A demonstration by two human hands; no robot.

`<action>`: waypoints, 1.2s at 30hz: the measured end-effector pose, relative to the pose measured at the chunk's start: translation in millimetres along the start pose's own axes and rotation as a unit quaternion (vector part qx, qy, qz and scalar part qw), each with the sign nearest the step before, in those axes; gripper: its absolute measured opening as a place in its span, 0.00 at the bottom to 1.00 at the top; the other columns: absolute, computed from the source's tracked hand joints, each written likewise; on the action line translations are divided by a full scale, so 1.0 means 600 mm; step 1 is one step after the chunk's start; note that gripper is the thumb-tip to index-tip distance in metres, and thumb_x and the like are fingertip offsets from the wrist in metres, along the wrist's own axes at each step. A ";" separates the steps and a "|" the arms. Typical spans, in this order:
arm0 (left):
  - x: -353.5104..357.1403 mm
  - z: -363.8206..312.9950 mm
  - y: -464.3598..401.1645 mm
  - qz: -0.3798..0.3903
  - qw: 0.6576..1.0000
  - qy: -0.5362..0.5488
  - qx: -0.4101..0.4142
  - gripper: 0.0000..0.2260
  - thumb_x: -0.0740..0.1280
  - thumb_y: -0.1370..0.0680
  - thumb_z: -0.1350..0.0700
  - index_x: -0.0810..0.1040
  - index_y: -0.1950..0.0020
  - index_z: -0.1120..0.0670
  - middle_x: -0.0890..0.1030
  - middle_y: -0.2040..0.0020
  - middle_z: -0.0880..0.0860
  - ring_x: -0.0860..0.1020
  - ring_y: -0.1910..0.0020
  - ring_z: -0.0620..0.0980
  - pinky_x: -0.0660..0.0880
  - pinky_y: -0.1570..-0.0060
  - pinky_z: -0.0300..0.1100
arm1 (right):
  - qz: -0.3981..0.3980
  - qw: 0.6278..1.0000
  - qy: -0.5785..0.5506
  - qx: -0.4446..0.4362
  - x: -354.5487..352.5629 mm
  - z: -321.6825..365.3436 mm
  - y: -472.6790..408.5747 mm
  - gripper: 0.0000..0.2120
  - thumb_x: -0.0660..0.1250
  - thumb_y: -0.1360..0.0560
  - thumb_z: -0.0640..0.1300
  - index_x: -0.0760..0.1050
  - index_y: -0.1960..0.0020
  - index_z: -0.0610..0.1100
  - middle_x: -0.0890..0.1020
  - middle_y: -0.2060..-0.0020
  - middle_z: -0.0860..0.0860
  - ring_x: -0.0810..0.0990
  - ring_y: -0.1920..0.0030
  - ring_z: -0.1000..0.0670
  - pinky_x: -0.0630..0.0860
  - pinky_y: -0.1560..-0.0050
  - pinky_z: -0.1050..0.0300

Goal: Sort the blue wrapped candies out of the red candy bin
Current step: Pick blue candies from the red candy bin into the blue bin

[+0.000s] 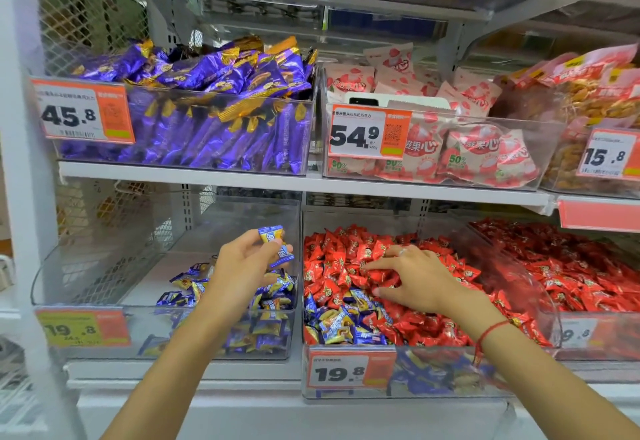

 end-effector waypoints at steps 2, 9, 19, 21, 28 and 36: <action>0.003 0.009 -0.001 0.001 1.000 -0.009 -0.013 0.06 0.64 0.20 0.59 0.79 0.49 0.59 0.84 0.52 0.51 0.80 0.57 0.41 0.78 0.54 0.41 | -0.007 0.999 -0.029 0.011 -0.015 0.003 0.007 0.21 0.64 0.25 0.61 0.70 0.32 0.63 0.70 0.32 0.51 0.67 0.32 0.47 0.62 0.32 0.48; 0.014 0.012 0.004 -0.012 1.000 0.020 -0.019 0.05 0.63 0.19 0.58 0.78 0.49 0.54 0.84 0.54 0.49 0.76 0.65 0.37 0.78 0.48 0.45 | -0.114 0.975 -0.185 -0.041 -0.058 0.077 0.041 0.05 0.70 0.26 0.51 0.82 0.50 0.55 0.77 0.62 0.62 0.72 0.62 0.62 0.65 0.55 0.67; 0.025 0.005 0.016 -0.021 0.999 0.016 -0.020 0.06 0.61 0.19 0.59 0.77 0.48 0.54 0.82 0.55 0.45 0.74 0.57 0.36 0.76 0.55 0.37 | 0.012 0.978 -0.205 -0.027 0.019 0.104 0.040 0.15 0.73 0.27 0.49 0.79 0.41 0.50 0.79 0.53 0.60 0.75 0.55 0.61 0.69 0.52 0.59; 0.032 0.005 0.016 -0.011 1.000 0.013 -0.020 0.06 0.61 0.18 0.60 0.77 0.49 0.55 0.82 0.55 0.45 0.75 0.58 0.37 0.77 0.56 0.38 | -0.033 0.975 -0.218 -0.007 0.006 0.089 0.040 0.14 0.73 0.27 0.48 0.81 0.43 0.48 0.80 0.53 0.56 0.74 0.60 0.61 0.68 0.55 0.60; 0.045 0.001 0.015 0.001 1.000 -0.011 -0.008 0.07 0.61 0.19 0.60 0.77 0.46 0.58 0.81 0.58 0.47 0.72 0.68 0.40 0.79 0.61 0.39 | -0.109 0.882 -0.453 0.075 -0.022 0.034 0.053 0.10 0.76 0.31 0.40 0.83 0.49 0.44 0.82 0.60 0.57 0.77 0.69 0.68 0.71 0.65 0.73; 0.091 0.012 0.027 0.070 0.988 0.113 -0.085 0.11 0.59 0.17 0.58 0.78 0.54 0.61 0.81 0.62 0.56 0.80 0.63 0.48 0.82 0.56 0.43 | -0.115 0.649 -0.746 0.092 -0.052 0.088 0.063 0.11 0.75 0.30 0.39 0.82 0.48 0.43 0.86 0.59 0.47 0.84 0.61 0.54 0.79 0.58 0.66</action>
Point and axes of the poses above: each hand's wrist, its own y-axis away from the middle knuckle, its own x-axis out of the palm, z = x × y, the point moved 9 cm from there along -y, towards the middle knuckle
